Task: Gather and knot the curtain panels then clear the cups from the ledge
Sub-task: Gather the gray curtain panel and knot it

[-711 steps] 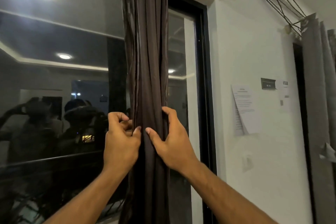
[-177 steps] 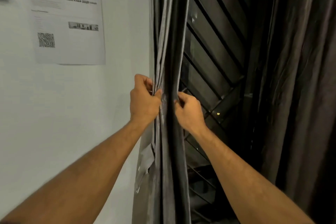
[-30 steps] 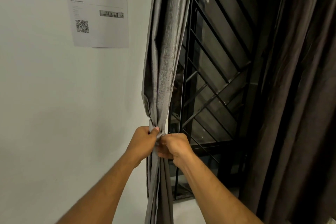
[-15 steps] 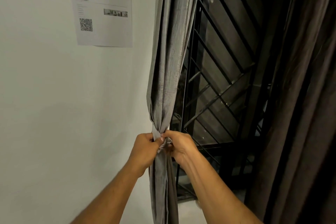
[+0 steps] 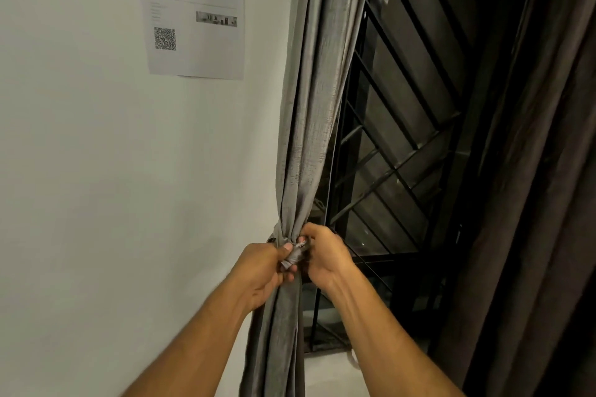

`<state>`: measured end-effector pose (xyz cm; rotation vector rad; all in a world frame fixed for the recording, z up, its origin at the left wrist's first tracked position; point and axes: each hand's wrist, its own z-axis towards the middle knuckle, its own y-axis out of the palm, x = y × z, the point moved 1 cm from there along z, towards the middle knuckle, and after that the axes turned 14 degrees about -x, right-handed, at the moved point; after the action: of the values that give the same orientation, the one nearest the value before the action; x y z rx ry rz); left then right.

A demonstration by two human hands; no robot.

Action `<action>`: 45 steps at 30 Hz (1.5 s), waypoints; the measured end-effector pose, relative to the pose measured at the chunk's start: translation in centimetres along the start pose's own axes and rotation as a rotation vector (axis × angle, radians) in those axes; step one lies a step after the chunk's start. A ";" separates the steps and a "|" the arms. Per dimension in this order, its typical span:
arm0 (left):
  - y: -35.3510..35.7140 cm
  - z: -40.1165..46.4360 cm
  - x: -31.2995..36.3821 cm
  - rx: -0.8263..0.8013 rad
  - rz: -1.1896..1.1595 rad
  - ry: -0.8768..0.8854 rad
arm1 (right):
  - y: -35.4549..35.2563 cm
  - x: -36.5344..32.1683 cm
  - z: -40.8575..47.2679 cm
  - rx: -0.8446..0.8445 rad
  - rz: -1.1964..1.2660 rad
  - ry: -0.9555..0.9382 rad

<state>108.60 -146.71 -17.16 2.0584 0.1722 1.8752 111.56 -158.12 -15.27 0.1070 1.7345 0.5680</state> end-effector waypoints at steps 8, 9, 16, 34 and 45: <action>-1.1 0.1 -0.8 0.074 0.322 0.166 | -1.7 -0.4 -1.9 -0.001 -0.547 0.029; -1.1 0.1 -0.9 0.071 0.347 0.191 | -1.8 -0.5 -2.0 -0.002 -0.615 0.041; -0.8 -0.7 -0.9 -0.021 0.535 0.262 | -2.2 -0.9 -2.5 -0.091 -0.577 0.032; -2.3 -1.3 0.8 0.043 0.580 0.196 | -1.3 -0.9 -5.1 0.028 -1.641 -0.359; -3.5 -1.7 3.0 0.171 0.531 0.255 | -4.9 -4.9 -5.7 0.148 -1.336 -0.471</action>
<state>107.79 -142.22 -15.42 2.1128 -0.1795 2.5180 108.57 -165.98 -12.26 -0.7163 1.0446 -0.5396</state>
